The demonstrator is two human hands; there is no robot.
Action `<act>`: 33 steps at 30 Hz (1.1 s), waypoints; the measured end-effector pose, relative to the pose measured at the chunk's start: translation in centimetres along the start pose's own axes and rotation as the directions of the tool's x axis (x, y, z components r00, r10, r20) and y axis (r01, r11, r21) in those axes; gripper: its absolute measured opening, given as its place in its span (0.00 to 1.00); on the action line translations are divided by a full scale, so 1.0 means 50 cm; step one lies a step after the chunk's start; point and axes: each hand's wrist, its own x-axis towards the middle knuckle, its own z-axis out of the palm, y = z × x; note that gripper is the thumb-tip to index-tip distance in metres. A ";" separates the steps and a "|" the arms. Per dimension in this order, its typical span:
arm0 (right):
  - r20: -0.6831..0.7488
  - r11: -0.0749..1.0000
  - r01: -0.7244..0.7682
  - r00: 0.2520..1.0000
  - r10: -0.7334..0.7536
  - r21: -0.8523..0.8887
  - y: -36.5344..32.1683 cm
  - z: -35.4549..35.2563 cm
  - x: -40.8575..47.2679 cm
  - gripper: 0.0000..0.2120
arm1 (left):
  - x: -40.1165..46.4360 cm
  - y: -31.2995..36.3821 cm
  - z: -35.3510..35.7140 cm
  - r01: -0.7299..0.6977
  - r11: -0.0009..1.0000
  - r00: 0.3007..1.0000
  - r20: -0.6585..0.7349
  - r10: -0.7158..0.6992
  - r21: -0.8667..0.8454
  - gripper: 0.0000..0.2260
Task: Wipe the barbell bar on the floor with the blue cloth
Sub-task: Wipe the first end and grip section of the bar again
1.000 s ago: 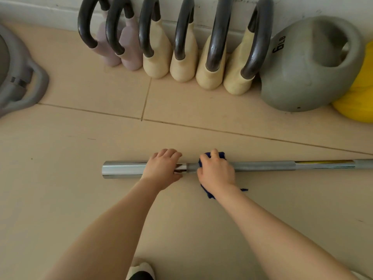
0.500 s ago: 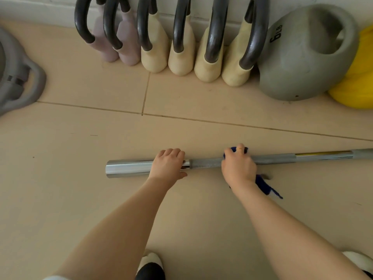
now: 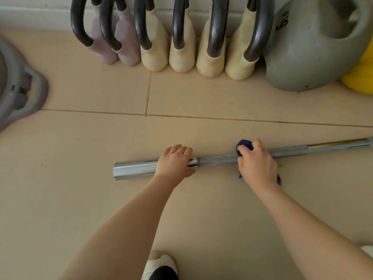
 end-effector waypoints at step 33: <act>0.065 0.991 0.134 0.989 -0.134 0.005 0.073 0.003 0.051 0.16 | 0.022 0.015 -0.035 0.143 0.990 0.989 0.042 -0.142 -0.019 0.17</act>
